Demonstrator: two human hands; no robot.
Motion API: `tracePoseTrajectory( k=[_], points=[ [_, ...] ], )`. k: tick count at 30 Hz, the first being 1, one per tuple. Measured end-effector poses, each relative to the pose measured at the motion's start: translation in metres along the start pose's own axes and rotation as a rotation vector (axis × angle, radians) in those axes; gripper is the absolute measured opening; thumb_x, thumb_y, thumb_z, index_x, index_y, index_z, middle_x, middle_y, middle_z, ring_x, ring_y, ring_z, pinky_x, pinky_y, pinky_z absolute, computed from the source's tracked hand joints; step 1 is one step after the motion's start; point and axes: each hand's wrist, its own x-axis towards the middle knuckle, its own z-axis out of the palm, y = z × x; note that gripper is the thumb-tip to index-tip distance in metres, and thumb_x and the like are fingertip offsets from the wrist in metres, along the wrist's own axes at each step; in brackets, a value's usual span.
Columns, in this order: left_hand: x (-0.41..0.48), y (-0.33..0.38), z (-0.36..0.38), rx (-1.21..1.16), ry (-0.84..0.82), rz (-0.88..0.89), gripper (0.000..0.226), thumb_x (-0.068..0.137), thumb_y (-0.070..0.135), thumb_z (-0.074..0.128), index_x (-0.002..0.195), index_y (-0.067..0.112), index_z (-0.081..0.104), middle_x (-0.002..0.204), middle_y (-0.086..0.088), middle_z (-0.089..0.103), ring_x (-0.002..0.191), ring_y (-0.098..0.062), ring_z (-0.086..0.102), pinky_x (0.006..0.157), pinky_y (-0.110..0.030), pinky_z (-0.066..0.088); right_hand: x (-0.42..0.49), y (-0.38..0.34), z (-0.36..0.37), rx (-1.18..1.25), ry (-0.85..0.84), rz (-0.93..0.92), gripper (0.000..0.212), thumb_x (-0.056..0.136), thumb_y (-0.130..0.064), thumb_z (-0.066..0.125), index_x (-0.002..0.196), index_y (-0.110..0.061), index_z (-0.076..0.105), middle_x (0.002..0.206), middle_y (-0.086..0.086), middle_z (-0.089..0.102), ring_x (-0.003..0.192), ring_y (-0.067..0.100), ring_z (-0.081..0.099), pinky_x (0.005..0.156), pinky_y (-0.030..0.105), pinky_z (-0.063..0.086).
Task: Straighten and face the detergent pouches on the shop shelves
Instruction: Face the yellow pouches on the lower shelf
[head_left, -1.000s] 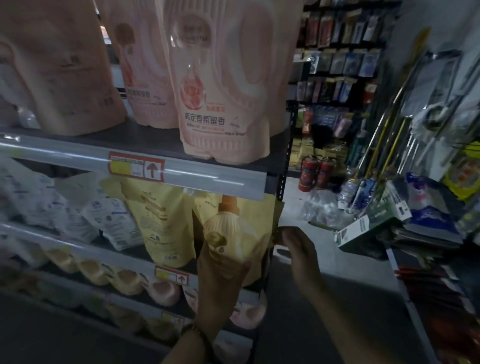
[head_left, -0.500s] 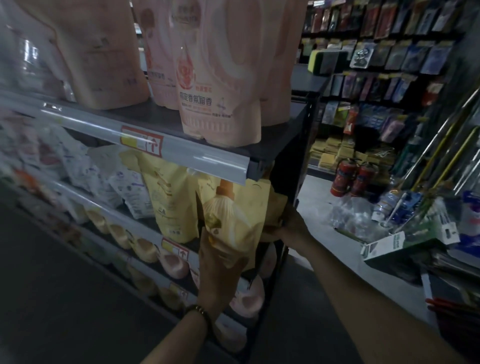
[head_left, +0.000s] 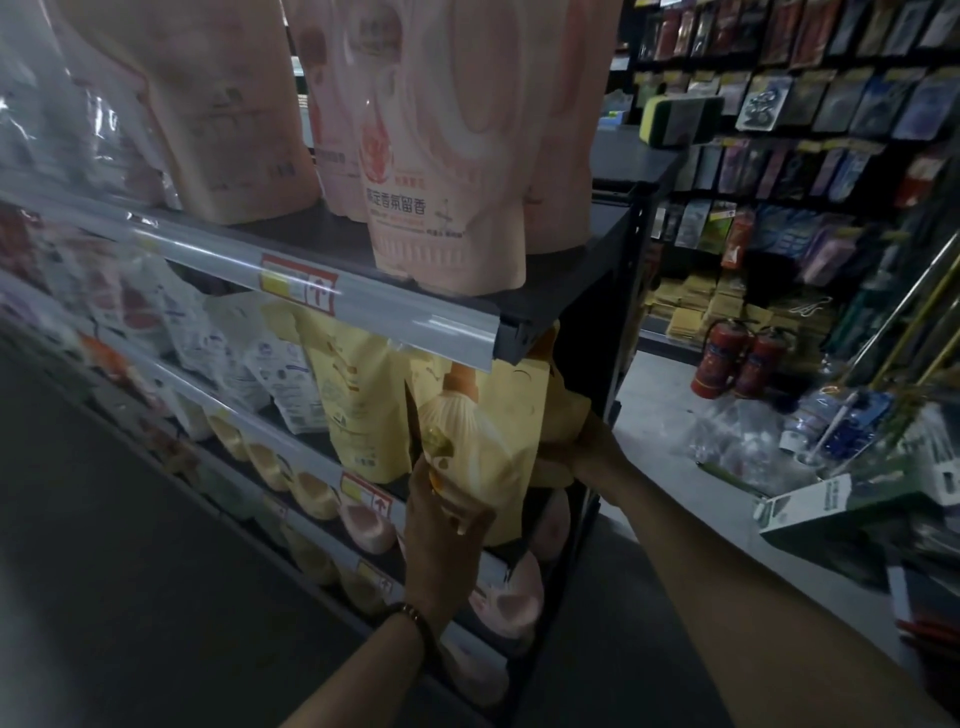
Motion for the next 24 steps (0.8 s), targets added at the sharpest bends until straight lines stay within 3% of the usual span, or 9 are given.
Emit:
tracePoseTrajectory(
  k=[4,7,10,13,16,18,20,22,24],
  points=[
    [0.002,-0.004,0.001,-0.035,-0.006,-0.005,0.111,0.071,0.041,0.088,0.161,0.038,0.023,0.153,0.005,0.054,0.137,-0.019,0.058,0.101,-0.053,0.058,0.006,0.008,0.003,0.004,-0.047,-0.022,0.057,0.104,-0.025,0.068,0.153,-0.007,0.047,0.144,0.018,0.059,0.131,0.031,0.058,0.112,0.039,0.046],
    [0.003,-0.006,0.002,-0.055,-0.01,0.003,0.111,0.071,0.048,0.085,0.162,0.038,0.023,0.156,0.007,0.052,0.14,-0.018,0.055,0.105,-0.054,0.056,0.006,0.014,0.003,-0.013,-0.053,-0.024,0.047,0.104,-0.019,0.067,0.146,-0.005,0.052,0.129,0.009,0.061,0.119,0.024,0.059,0.102,0.031,0.046],
    [0.002,-0.003,0.004,-0.063,-0.011,0.006,0.109,0.072,0.048,0.085,0.162,0.038,0.023,0.156,0.008,0.05,0.141,-0.019,0.054,0.104,-0.054,0.056,0.006,0.021,0.001,0.08,-0.058,-0.03,0.049,0.092,-0.013,0.082,0.135,-0.012,0.058,0.109,-0.011,0.062,0.104,0.009,0.062,0.093,0.023,0.05],
    [0.0,0.0,0.003,-0.048,-0.001,0.019,0.107,0.075,0.043,0.087,0.161,0.036,0.025,0.155,0.008,0.051,0.139,-0.018,0.055,0.103,-0.054,0.057,0.009,0.021,0.006,0.016,-0.037,-0.011,0.052,0.095,-0.024,0.08,0.14,-0.009,0.059,0.105,-0.006,0.062,0.103,0.014,0.058,0.088,0.022,0.048],
    [-0.002,0.002,0.002,-0.041,0.002,0.02,0.106,0.076,0.043,0.088,0.161,0.035,0.025,0.154,0.006,0.052,0.138,-0.019,0.055,0.103,-0.054,0.057,0.011,0.022,0.01,-0.025,-0.076,-0.001,0.044,0.099,-0.017,0.074,0.138,-0.007,0.057,0.095,-0.015,0.052,0.098,0.009,0.055,0.081,0.014,0.043],
    [-0.002,0.002,0.002,-0.04,0.006,0.017,0.107,0.074,0.048,0.084,0.161,0.036,0.024,0.155,0.004,0.051,0.139,-0.022,0.055,0.103,-0.055,0.056,0.015,0.033,0.012,0.037,-0.053,-0.053,0.036,0.091,-0.017,0.082,0.122,-0.027,0.066,0.098,-0.016,0.058,0.09,-0.004,0.062,0.092,0.021,0.051],
    [-0.003,0.004,0.002,-0.036,0.005,0.019,0.108,0.072,0.056,0.081,0.161,0.035,0.023,0.155,0.002,0.051,0.139,-0.023,0.054,0.104,-0.055,0.055,0.028,0.054,0.022,0.128,-0.053,-0.077,0.027,0.079,-0.039,0.08,0.105,-0.039,0.076,0.099,0.001,0.064,0.092,-0.009,0.066,0.109,0.044,0.051],
    [-0.002,0.003,0.001,-0.022,0.002,0.027,0.109,0.071,0.06,0.079,0.161,0.034,0.023,0.155,0.002,0.051,0.14,-0.023,0.054,0.105,-0.055,0.054,0.029,0.06,0.024,0.194,-0.051,-0.05,0.082,0.064,-0.064,0.078,0.135,-0.024,0.068,0.121,0.008,0.066,0.113,0.008,0.065,0.106,0.046,0.053],
    [-0.001,0.001,0.0,-0.01,-0.001,0.04,0.109,0.072,0.058,0.08,0.161,0.034,0.024,0.155,0.001,0.052,0.14,-0.023,0.054,0.105,-0.055,0.054,-0.003,0.029,0.016,0.141,0.022,-0.064,0.099,0.068,-0.061,0.084,0.154,-0.025,0.049,0.132,-0.007,0.061,0.118,0.012,0.059,0.098,0.039,0.055]
  ],
)
